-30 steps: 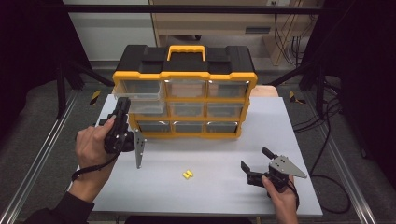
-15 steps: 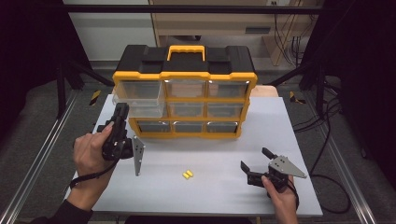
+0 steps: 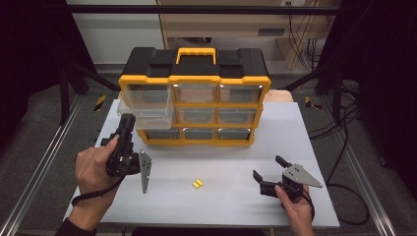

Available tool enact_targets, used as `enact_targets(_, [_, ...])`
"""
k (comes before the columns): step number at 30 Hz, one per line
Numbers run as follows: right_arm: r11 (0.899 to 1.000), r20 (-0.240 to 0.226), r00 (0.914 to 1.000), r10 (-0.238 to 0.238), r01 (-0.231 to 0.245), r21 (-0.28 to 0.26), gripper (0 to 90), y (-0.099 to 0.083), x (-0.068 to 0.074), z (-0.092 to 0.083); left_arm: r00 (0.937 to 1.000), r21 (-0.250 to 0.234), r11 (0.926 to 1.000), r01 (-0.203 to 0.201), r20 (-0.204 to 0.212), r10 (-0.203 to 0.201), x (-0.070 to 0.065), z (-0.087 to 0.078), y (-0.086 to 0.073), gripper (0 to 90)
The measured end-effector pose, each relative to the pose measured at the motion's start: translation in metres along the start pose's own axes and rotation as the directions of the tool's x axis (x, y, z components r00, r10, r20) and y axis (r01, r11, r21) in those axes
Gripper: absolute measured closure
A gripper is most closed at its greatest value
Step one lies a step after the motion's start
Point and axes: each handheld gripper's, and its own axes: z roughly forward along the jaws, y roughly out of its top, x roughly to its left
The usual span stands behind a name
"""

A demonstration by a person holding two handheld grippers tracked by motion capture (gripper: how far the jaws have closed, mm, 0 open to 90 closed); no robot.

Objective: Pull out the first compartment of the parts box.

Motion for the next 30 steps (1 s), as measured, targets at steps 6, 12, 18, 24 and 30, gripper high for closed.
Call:
enact_targets(6, [1.000,0.000,1.0000,-0.002,0.002,-0.001,3.1,0.0000,-0.0003,0.0000,1.0000,0.003,1.0000,0.003,0.004,-0.003,-0.0010,-0.0031,-0.0007,81.4])
enact_targets(12, [1.000,-0.001,1.0000,0.001,-0.001,0.000,3.1,-0.0001,0.0001,0.0001,0.9999,0.003,1.0000,0.006,0.010,-0.006,-0.0017,-0.0049,-0.0010,81.1])
enact_targets(18, [1.000,0.001,1.0000,-0.001,0.001,-0.001,3.1,-0.0001,-0.0002,-0.0001,0.9999,0.005,0.9999,0.011,0.013,-0.011,-0.0027,-0.0066,-0.0008,80.8])
enact_targets(24, [1.000,-0.003,1.0000,0.001,-0.001,0.002,3.1,0.0000,0.0003,0.0001,0.9995,0.009,0.9996,0.025,0.017,-0.025,-0.0023,-0.0077,-0.0011,80.5])
enact_targets(30, [1.000,-0.004,1.0000,0.001,-0.001,0.002,3.1,-0.0001,0.0001,0.0002,0.9987,0.005,0.9989,0.046,0.023,-0.046,-0.0014,-0.0069,-0.0012,80.0])
